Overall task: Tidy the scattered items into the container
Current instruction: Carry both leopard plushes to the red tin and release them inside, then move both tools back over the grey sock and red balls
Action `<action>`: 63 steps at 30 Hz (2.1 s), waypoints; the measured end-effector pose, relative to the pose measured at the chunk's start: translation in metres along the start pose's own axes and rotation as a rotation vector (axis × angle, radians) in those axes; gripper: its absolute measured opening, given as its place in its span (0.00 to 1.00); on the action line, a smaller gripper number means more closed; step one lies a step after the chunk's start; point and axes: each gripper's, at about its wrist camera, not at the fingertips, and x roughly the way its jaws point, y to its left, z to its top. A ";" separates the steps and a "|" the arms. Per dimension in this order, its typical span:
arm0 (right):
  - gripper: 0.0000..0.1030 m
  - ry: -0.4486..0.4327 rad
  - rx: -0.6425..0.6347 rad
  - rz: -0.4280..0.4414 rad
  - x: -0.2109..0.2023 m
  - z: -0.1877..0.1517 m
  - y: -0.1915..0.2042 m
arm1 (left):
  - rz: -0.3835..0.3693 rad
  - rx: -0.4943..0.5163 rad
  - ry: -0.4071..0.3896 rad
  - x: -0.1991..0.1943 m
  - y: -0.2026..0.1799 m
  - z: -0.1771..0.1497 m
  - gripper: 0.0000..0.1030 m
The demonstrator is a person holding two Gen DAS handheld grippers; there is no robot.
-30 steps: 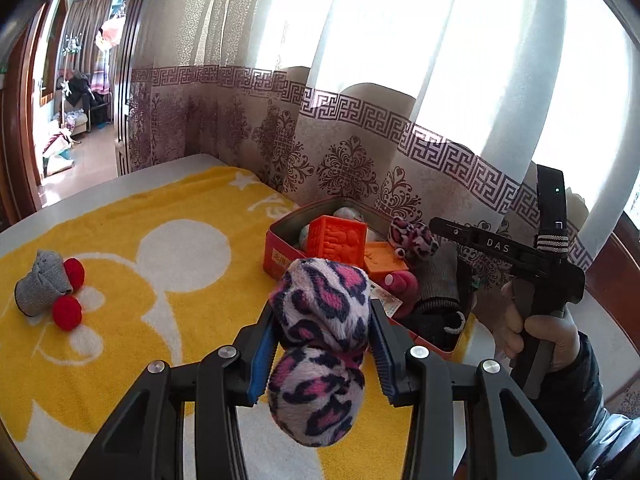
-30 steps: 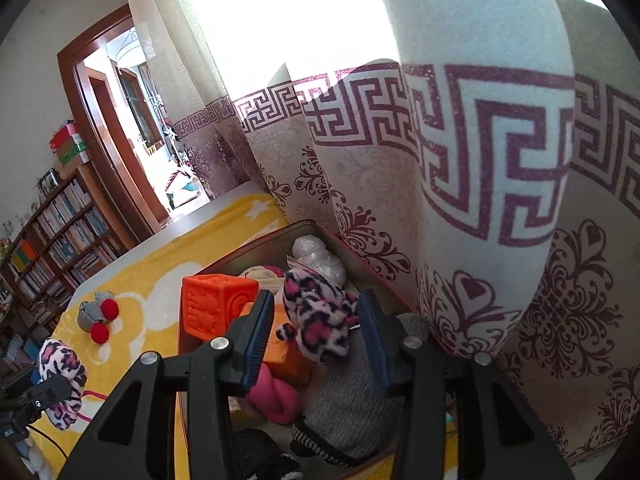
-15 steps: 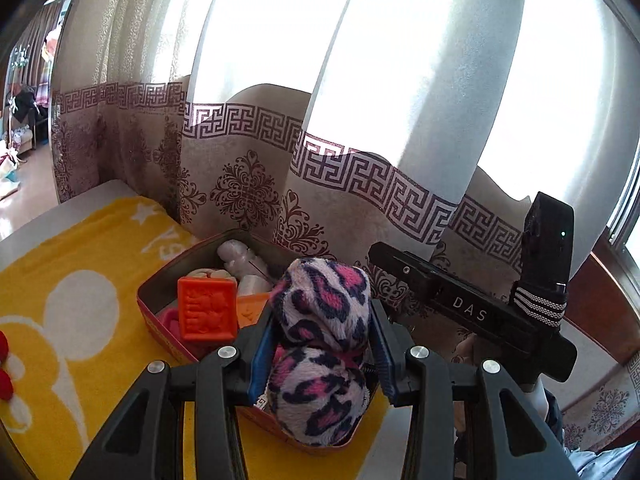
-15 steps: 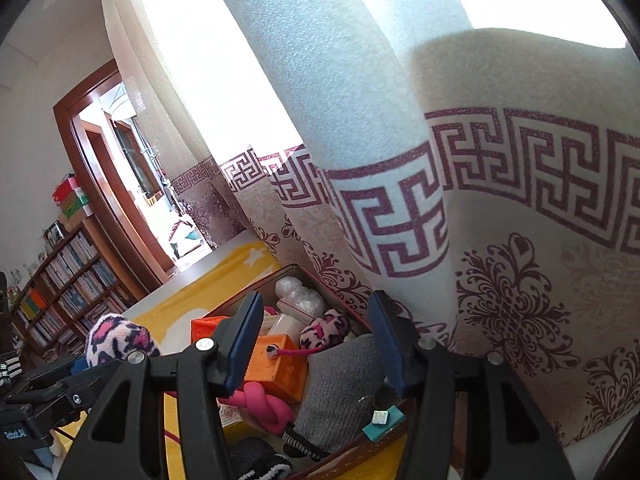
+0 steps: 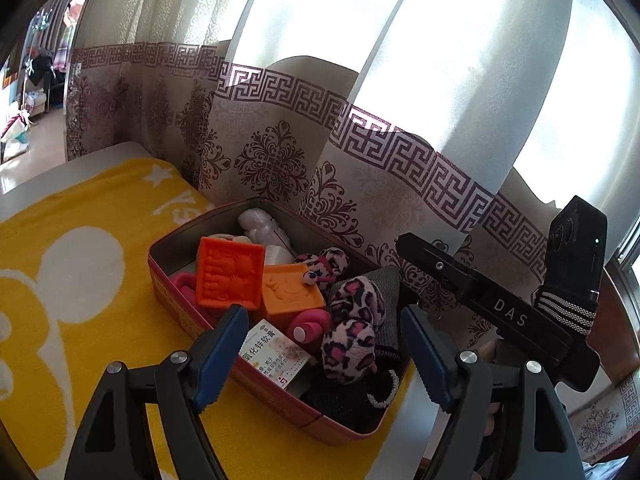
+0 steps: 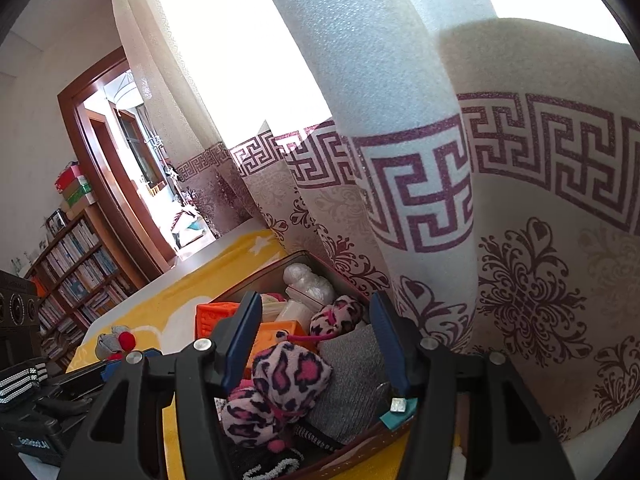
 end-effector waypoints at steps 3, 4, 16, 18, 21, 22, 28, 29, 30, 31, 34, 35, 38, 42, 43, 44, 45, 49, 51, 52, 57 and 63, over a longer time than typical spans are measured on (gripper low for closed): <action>0.59 0.006 -0.014 0.005 0.000 -0.003 0.007 | 0.019 -0.016 -0.016 -0.008 0.009 -0.003 0.78; 0.59 0.007 -0.017 0.007 0.000 -0.004 0.009 | 0.028 -0.025 -0.019 -0.010 0.013 -0.004 0.78; 0.67 0.041 -0.112 0.065 0.005 -0.014 0.059 | 0.158 -0.176 -0.067 -0.048 0.084 -0.022 0.97; 0.68 0.058 -0.133 0.087 0.009 -0.016 0.071 | 0.175 -0.200 -0.072 -0.055 0.097 -0.026 0.97; 0.70 0.083 -0.164 0.123 0.016 -0.022 0.091 | 0.199 -0.249 -0.084 -0.068 0.120 -0.034 0.97; 0.70 0.092 -0.177 0.133 0.018 -0.024 0.098 | 0.205 -0.267 -0.090 -0.072 0.128 -0.037 0.97; 0.71 0.167 -0.215 0.216 0.040 -0.039 0.140 | 0.253 -0.375 -0.139 -0.104 0.175 -0.053 0.97; 0.71 0.176 -0.225 0.227 0.044 -0.043 0.148 | 0.258 -0.399 -0.152 -0.110 0.184 -0.056 0.97; 0.72 0.186 -0.233 0.238 0.048 -0.047 0.156 | 0.260 -0.433 -0.169 -0.116 0.193 -0.060 0.97; 0.72 0.198 -0.241 0.250 0.053 -0.052 0.164 | 0.259 -0.474 -0.187 -0.122 0.203 -0.064 0.97; 0.72 0.243 -0.268 0.282 0.070 -0.068 0.188 | 0.255 -0.605 -0.213 -0.137 0.235 -0.077 0.97; 0.72 0.257 -0.277 0.292 0.076 -0.073 0.195 | 0.254 -0.637 -0.221 -0.142 0.243 -0.080 0.97; 0.72 0.289 -0.311 0.308 0.093 -0.089 0.214 | 0.286 -0.697 -0.241 -0.155 0.264 -0.088 0.97; 0.72 0.338 -0.333 0.335 0.107 -0.105 0.227 | 0.401 -0.693 -0.256 -0.169 0.281 -0.089 0.97; 0.72 0.344 -0.336 0.337 0.109 -0.107 0.227 | 0.438 -0.675 -0.259 -0.171 0.284 -0.087 0.97; 0.72 0.350 -0.337 0.338 0.111 -0.110 0.227 | 0.474 -0.652 -0.257 -0.171 0.287 -0.085 0.97; 0.72 0.356 -0.334 0.339 0.113 -0.110 0.226 | 0.513 -0.624 -0.249 -0.170 0.289 -0.081 0.97; 0.72 0.373 -0.309 0.333 0.118 -0.111 0.221 | 0.578 -0.561 -0.199 -0.157 0.299 -0.069 0.97; 0.72 0.379 -0.300 0.329 0.121 -0.111 0.219 | 0.582 -0.545 -0.187 -0.150 0.300 -0.062 0.97; 0.72 0.382 -0.297 0.326 0.122 -0.111 0.218 | 0.586 -0.530 -0.186 -0.146 0.300 -0.058 0.97; 0.72 0.406 -0.289 0.322 0.129 -0.112 0.216 | 0.682 -0.418 -0.132 -0.124 0.301 -0.040 0.97; 0.72 0.438 -0.280 0.325 0.137 -0.116 0.214 | 0.682 -0.453 -0.145 -0.118 0.329 -0.036 0.97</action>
